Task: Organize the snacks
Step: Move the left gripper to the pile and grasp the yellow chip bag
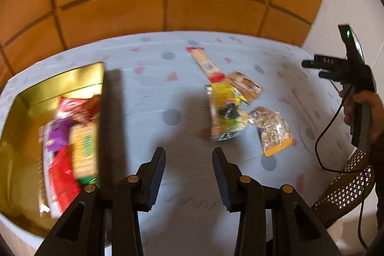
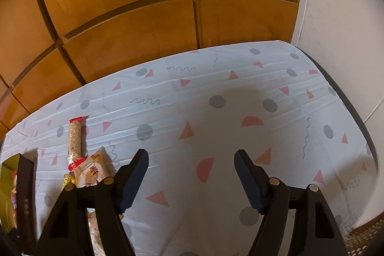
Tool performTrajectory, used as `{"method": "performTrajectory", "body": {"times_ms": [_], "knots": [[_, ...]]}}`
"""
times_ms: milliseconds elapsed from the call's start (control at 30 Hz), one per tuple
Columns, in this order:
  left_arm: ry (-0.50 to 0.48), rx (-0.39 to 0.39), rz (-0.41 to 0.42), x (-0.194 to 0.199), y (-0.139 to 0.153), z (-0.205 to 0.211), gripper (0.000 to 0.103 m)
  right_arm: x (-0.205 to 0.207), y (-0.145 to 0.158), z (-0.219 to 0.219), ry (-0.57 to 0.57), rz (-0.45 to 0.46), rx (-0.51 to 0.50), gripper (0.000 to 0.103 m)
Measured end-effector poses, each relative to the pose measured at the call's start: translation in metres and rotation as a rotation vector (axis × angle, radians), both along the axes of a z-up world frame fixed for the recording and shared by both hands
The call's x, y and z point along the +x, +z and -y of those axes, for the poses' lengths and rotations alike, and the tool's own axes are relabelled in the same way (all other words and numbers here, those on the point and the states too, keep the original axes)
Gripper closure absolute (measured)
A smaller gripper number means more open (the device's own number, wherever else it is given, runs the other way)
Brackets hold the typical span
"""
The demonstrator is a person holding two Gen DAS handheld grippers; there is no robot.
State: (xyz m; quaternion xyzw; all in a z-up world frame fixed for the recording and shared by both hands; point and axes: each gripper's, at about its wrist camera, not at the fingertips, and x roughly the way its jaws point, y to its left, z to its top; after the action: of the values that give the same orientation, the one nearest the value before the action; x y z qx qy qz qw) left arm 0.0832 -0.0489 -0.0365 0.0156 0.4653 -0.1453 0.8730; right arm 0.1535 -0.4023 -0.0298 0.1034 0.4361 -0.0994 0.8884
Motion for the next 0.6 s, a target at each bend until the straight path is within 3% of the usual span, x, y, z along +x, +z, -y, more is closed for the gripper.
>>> {"method": "performTrajectory", "body": {"times_ms": [300,367,500,600], "knots": [[-0.094,-0.08,-0.111,0.059,-0.02,0.055,0.059,0.002,0.0,-0.01,0.047,-0.003,-0.022,0.025],[-0.101,-0.052,-0.118,0.069,-0.025,0.067,0.053,0.002,0.001,-0.01,0.049,0.002,-0.016,0.025],[-0.115,0.017,-0.134,0.091,-0.039,0.089,0.053,0.001,0.003,-0.009,0.048,0.014,0.005,0.024],[-0.105,0.027,-0.15,0.104,-0.049,0.095,0.053,0.002,0.003,-0.009,0.052,0.015,0.009,0.024]]}}
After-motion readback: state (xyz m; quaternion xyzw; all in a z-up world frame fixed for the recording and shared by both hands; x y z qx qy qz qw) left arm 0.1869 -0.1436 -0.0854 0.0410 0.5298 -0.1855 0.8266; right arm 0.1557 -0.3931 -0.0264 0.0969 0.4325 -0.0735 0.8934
